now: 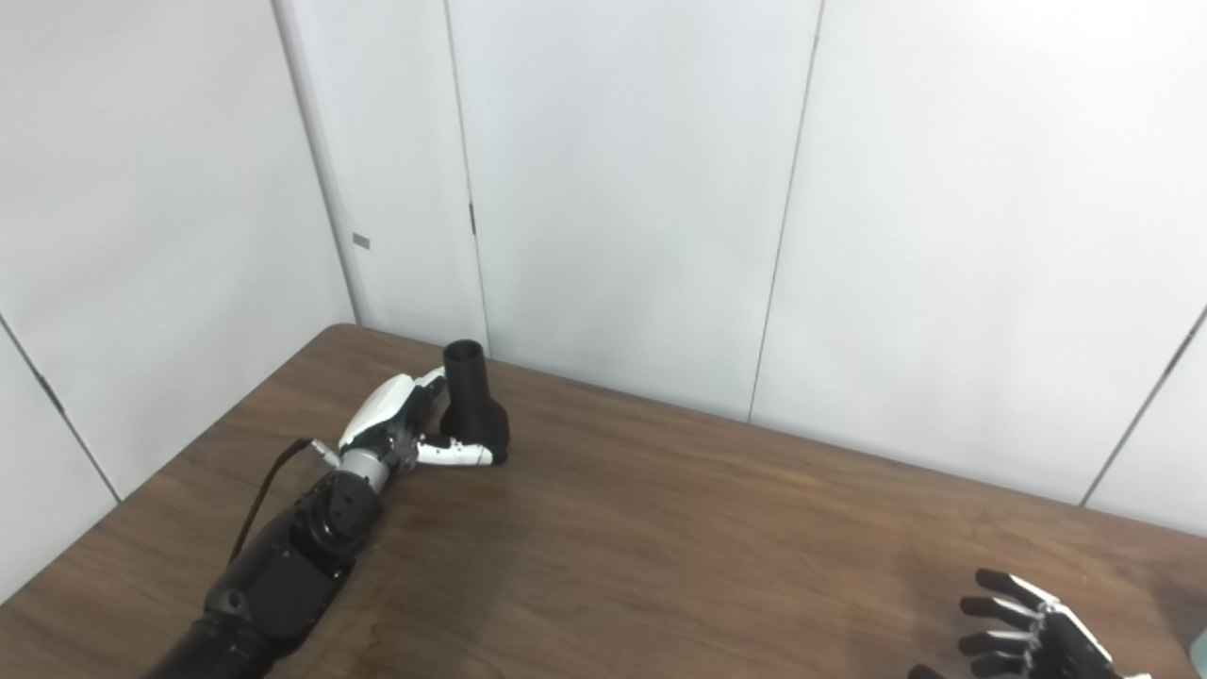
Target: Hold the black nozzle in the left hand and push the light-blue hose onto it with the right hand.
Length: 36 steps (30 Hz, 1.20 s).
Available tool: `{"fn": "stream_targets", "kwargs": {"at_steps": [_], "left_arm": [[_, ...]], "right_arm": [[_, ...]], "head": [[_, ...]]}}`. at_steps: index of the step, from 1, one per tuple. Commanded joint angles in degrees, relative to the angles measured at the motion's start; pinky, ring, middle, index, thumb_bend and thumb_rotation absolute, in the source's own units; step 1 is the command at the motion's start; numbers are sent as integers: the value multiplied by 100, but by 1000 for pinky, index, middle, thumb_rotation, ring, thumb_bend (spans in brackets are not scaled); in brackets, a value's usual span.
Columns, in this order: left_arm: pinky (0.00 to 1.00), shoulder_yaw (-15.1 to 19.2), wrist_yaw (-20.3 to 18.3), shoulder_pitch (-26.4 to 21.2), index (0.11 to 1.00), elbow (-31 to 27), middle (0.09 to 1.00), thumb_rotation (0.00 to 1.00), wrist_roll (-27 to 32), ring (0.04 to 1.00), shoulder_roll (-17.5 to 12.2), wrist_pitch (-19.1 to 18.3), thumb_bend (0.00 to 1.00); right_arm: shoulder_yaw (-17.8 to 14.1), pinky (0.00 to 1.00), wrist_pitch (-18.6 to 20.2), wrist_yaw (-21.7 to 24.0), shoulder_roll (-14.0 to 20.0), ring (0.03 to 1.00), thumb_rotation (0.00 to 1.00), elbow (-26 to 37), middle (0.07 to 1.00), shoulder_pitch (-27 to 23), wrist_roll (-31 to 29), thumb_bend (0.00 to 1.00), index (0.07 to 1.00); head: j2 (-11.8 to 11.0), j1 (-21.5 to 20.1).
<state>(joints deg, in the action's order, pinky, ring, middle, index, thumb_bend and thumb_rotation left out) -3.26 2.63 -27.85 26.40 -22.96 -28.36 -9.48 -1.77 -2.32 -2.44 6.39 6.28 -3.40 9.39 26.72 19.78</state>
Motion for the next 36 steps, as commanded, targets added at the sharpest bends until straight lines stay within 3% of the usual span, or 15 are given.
{"fn": "stream_targets", "kwargs": {"at_steps": [1, 3, 4, 6, 8, 9, 11, 12, 14, 15, 18, 22, 27, 31, 36], "left_arm": [[897, -38, -9, -184, 957, 87, 961, 365, -5, 985, -20, 60, 1000], [892, -75, 12, -215, 946, 171, 943, 365, -31, 968, 1, 73, 1000], [876, -94, 17, -230, 936, 213, 929, 365, -36, 956, 12, 75, 1000], [866, -87, -17, -258, 868, 316, 858, 315, 68, 918, 44, 171, 976], [742, -95, -106, -269, 809, 401, 773, 247, 176, 802, 55, 308, 939], [681, -114, -147, -272, 721, 438, 675, 190, 205, 701, 54, 367, 885], [605, -202, -147, -277, 652, 538, 602, 143, 146, 617, 66, 468, 846], [609, -249, -125, -275, 557, 583, 566, 98, 94, 591, 84, 488, 656], [639, -322, -87, -281, 506, 708, 533, 74, 40, 573, 131, 542, 558], [703, -347, -78, -284, 493, 761, 519, 66, 35, 579, 149, 564, 537], [737, -577, 60, -291, 484, 991, 515, 61, -191, 587, 165, 758, 525], [552, -1022, 328, -292, 475, 1268, 510, 3, -635, 552, 151, 867, 524], [348, -1432, 706, -251, 484, 1474, 475, 0, -1049, 435, 133, 880, 527], [256, -1662, 963, -193, 491, 1548, 446, 0, -1282, 379, 97, 890, 527], [249, -1950, 1355, -138, 492, 1618, 447, 0, -1588, 381, 43, 1078, 527]], "right_arm": [[-38, 440, -142, -42, 32, 508, 0, 205, 662, -67, 14, 600, 709], [-42, 416, -150, -55, 25, 497, 0, 214, 670, -61, 23, 600, 708], [-44, 415, -164, -61, 20, 478, 0, 213, 666, -61, 20, 555, 704], [-46, 423, -152, -70, 12, 464, 0, 227, 659, -57, 28, 517, 694], [-45, 414, -105, -60, 14, 461, 0, 260, 661, -45, 26, 510, 696], [-45, 410, -90, -48, 18, 460, 0, 268, 664, -40, 13, 508, 703], [-48, 408, -60, -45, 24, 460, 0, 270, 666, -40, 17, 508, 708], [-51, 391, -42, -40, 28, 459, 0, 268, 677, -41, 13, 507, 717], [-55, 393, -37, -35, 38, 459, 0, 245, 689, -43, 12, 507, 725], [-56, 395, -33, -34, 41, 459, 0, 243, 692, -42, 15, 507, 728], [-52, 396, 1, -38, 51, 460, 0, 251, 672, -42, 57, 508, 728], [-66, 419, 0, -30, 62, 461, 0, 228, 669, -45, 36, 508, 728], [-65, 452, -28, -3, 80, 462, 0, 189, 654, -72, 13, 508, 722], [-70, 418, -36, -1, 91, 461, 0, 137, 646, -94, 10, 508, 726], [-61, 399, -75, -19, 92, 460, 0, 50, 668, -149, 31, 509, 726]], "head": [[25, -1], [53, -5], [67, -5], [79, -5], [107, -8], [107, -8], [129, -13], [135, -9], [135, -9], [153, -9], [171, -13], [195, -14], [217, -6], [223, -11], [301, -113]]}}
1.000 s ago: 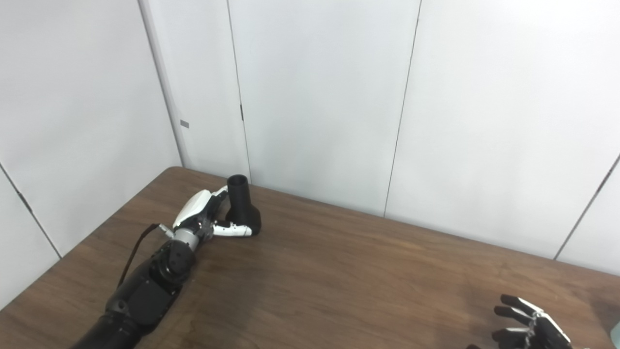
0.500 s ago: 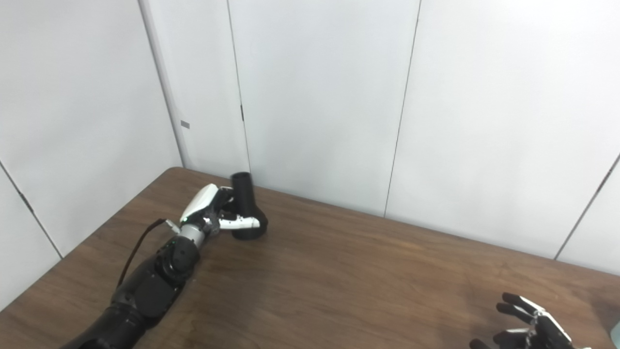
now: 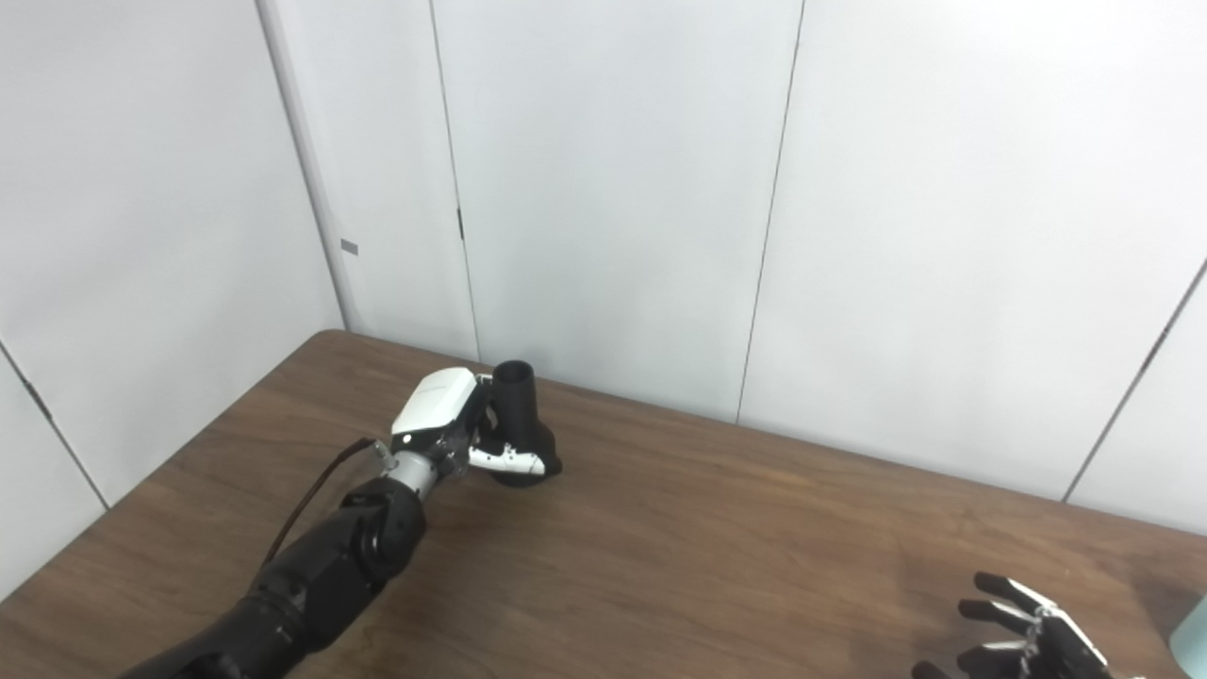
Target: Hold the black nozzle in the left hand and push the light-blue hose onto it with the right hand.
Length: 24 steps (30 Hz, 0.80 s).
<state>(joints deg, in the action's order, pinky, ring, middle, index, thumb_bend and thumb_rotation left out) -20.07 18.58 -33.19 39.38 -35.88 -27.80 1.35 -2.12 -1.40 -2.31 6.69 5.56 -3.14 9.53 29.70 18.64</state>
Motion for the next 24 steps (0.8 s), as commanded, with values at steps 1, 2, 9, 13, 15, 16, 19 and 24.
{"fn": "stream_targets", "kwargs": {"at_steps": [1, 2, 9, 13, 15, 16, 19, 24], "left_arm": [[246, -320, -157, 425, 494, 292, 437, 0, -356, 375, -23, 44, 527], [243, -374, -76, 454, 494, 264, 427, 0, -414, 367, -34, 103, 526], [268, -779, -66, 770, 486, -446, 438, 0, -698, 385, -90, 372, 525], [283, -979, -263, 965, 482, -1036, 466, 0, -704, 373, -36, 570, 527], [285, -1051, -365, 1013, 482, -1248, 470, 0, -690, 379, -5, 648, 528], [284, -1098, -404, 1043, 482, -1377, 471, 0, -669, 380, 35, 732, 528], [286, -1179, -564, 1109, 482, -1673, 472, 0, -657, 382, 149, 873, 528], [294, -1329, -765, 1157, 483, -1994, 456, 0, -732, 410, 301, 1073, 526]], "right_arm": [[-19, 392, -213, -40, 63, 459, 0, 91, 676, -187, 31, 509, 727], [-12, 383, -240, -50, 57, 459, 0, 63, 682, -198, 44, 509, 727], [-3, 383, -856, -210, 69, 459, 0, -514, 681, -333, 154, 511, 717], [-52, 358, -1318, -259, 79, 458, 0, -1006, 668, -464, 54, 516, 707], [-63, 360, -1480, -302, 89, 458, 0, -1136, 664, -518, 84, 517, 701], [-72, 362, -1555, -332, 89, 459, 0, -1160, 664, -549, 98, 517, 699], [-94, 359, -1584, -402, 89, 459, 0, -1067, 662, -619, 201, 518, 686], [-137, 359, -1245, -360, 148, 459, 0, -646, 657, -677, 310, 518, 686]], "head": [[24, -48], [64, -158], [212, -730], [308, -1084], [345, -1231], [375, -1350], [417, -1540], [488, -1844]]}}
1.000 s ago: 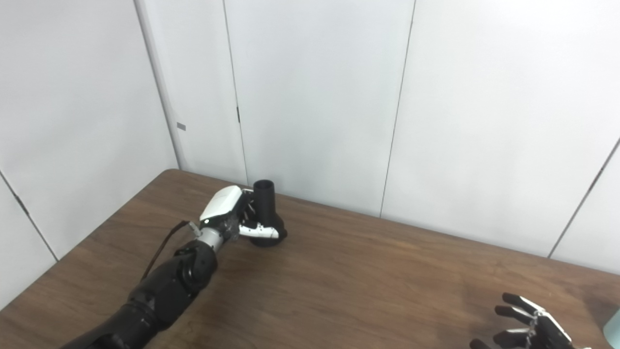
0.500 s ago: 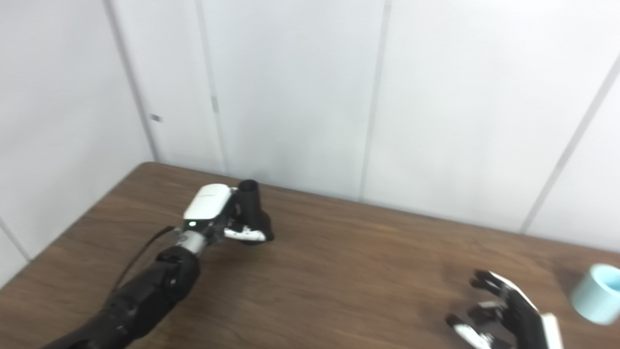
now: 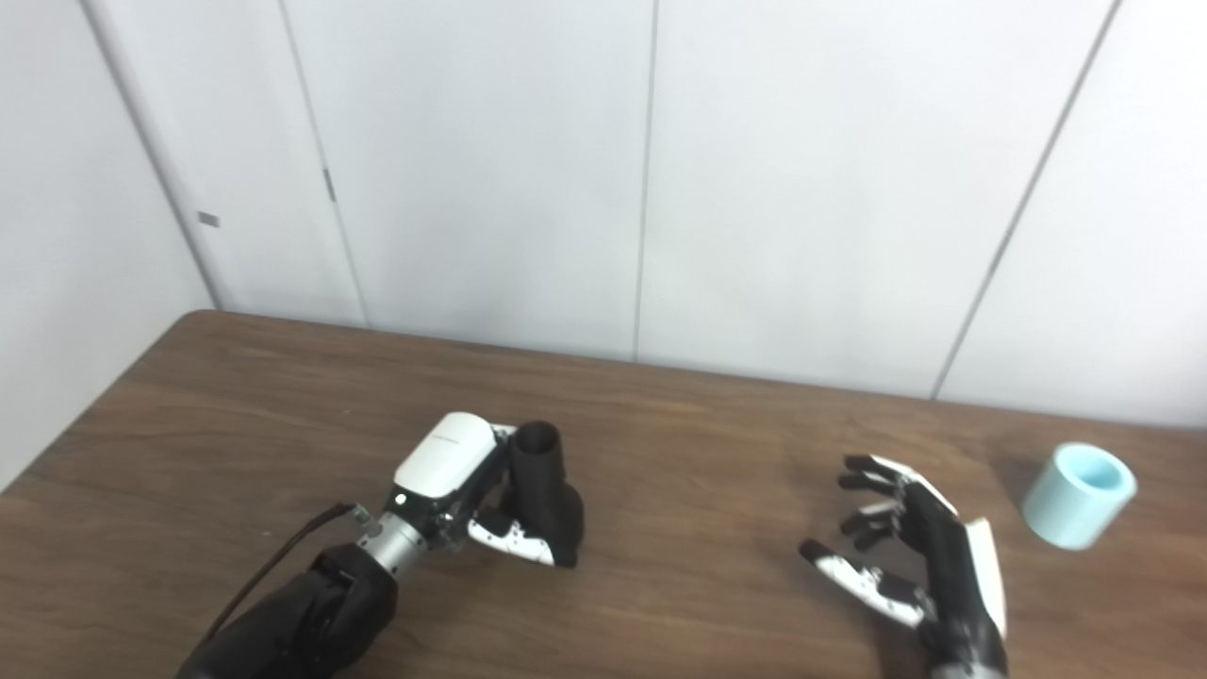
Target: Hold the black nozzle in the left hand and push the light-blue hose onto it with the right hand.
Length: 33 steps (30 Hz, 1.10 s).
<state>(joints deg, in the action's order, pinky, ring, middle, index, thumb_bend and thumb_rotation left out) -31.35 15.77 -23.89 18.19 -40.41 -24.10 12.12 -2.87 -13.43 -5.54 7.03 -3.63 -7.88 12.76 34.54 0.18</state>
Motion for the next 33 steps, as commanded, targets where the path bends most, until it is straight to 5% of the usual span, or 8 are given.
{"fn": "stream_targets", "kwargs": {"at_steps": [1, 4, 8, 12, 13, 15, 24, 33], "left_arm": [[292, -218, -492, 234, 482, 107, 464, 0, -275, 409, -27, 80, 527], [305, -299, -630, 238, 493, 77, 420, 0, -292, 411, 82, 255, 523], [294, -395, -750, 272, 482, 23, 470, 0, -319, 409, 223, 422, 527], [307, -499, -840, 287, 498, 88, 412, 0, -308, 429, 352, 605, 523], [308, -531, -831, 288, 498, 118, 407, 0, -350, 426, 371, 640, 522], [295, -566, -822, 290, 498, 174, 406, 0, -407, 419, 402, 699, 522], [292, -594, -777, 289, 482, 349, 473, 0, -698, 403, 296, 838, 528], [329, -491, -584, 302, 482, 646, 475, 0, -631, 410, 191, 1167, 527]], "right_arm": [[-76, 361, -55, 1, 148, 459, 0, 330, 661, -223, -63, 518, 688], [-122, 369, -97, 74, 255, 458, 0, 473, 658, -273, -142, 519, 689], [-172, 366, -66, 177, 426, 458, 0, 641, 658, -344, -230, 520, 694], [-280, 372, 240, 262, 788, 459, 0, 812, 675, -474, -9, 524, 693], [-305, 401, 462, 364, 950, 491, 40, 933, 688, -523, 68, 670, 692], [-338, 442, 979, 556, 1211, 556, 111, 1257, 721, -602, 253, 764, 696], [-326, 542, 3754, 1739, 2350, 686, 64, 3090, 772, -1305, 1441, 790, 736], [-814, 639, 4033, 2304, 2720, 799, 102, 2336, 854, -1588, 2081, 839, 798]], "head": [[26, -94], [55, -241], [51, -519], [-10, -818], [-41, -1001], [-46, -1132], [-267, -2285], [-613, -2977]]}}
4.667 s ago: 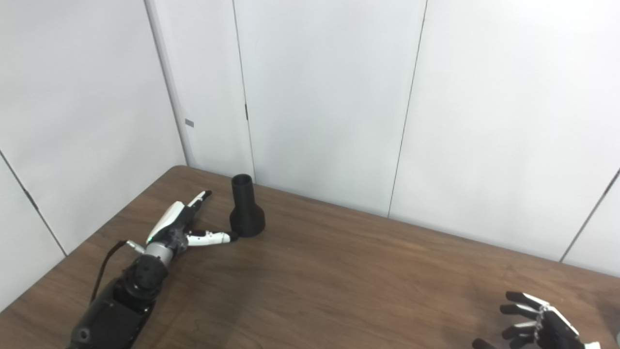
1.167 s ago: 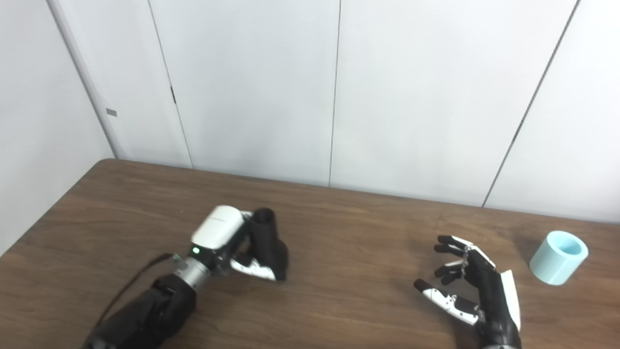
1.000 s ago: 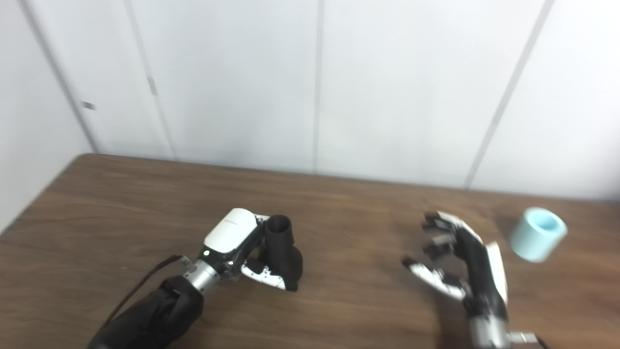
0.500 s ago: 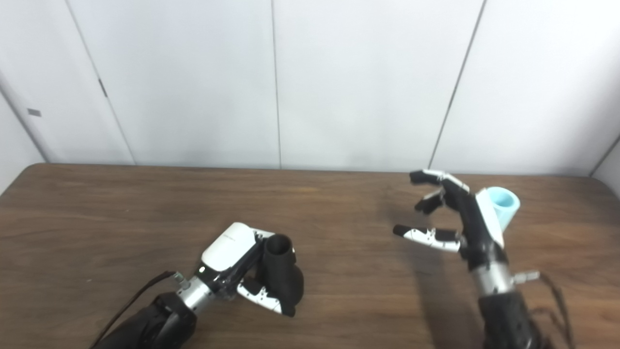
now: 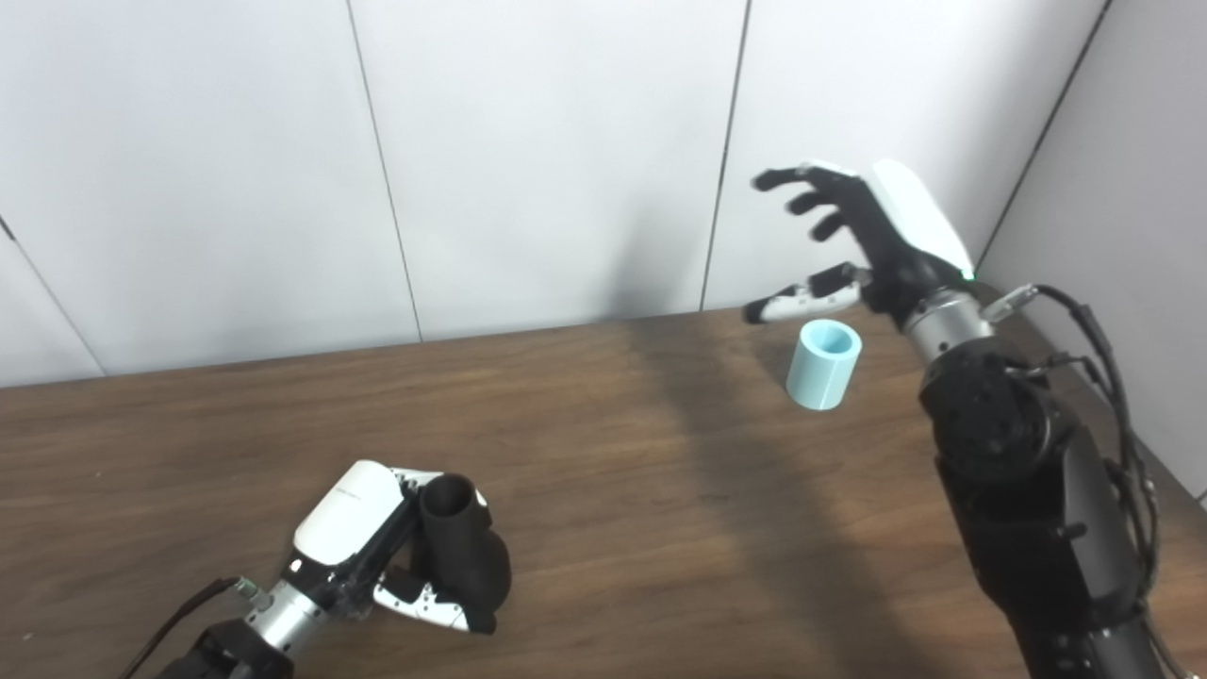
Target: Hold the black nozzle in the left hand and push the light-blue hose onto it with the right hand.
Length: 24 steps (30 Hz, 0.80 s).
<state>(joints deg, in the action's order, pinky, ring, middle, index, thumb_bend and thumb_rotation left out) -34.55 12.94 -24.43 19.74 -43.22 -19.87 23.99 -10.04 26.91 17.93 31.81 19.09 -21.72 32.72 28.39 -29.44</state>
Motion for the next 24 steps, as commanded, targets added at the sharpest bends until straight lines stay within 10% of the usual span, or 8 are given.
{"fn": "stream_targets", "kwargs": {"at_steps": [1, 10, 24], "left_arm": [[329, -156, -271, 357, 482, 525, 475, 0, -336, 410, -232, 29, 527], [352, -118, -454, 349, 483, 492, 476, 0, -333, 419, -292, 35, 527], [342, -115, -508, 421, 483, 385, 476, 0, -311, 412, -361, 78, 527]], "right_arm": [[-102, 639, -9, -74, 289, 801, 108, -39, 854, -206, 78, 843, 800], [-36, 652, -57, -22, 590, 824, 237, -716, 881, -253, -186, 903, 825], [233, 851, -74, -269, 418, 926, 84, -2021, 936, -425, -789, 842, 887]], "head": [[-16, -42], [-32, -89], [-2, -65]]}}
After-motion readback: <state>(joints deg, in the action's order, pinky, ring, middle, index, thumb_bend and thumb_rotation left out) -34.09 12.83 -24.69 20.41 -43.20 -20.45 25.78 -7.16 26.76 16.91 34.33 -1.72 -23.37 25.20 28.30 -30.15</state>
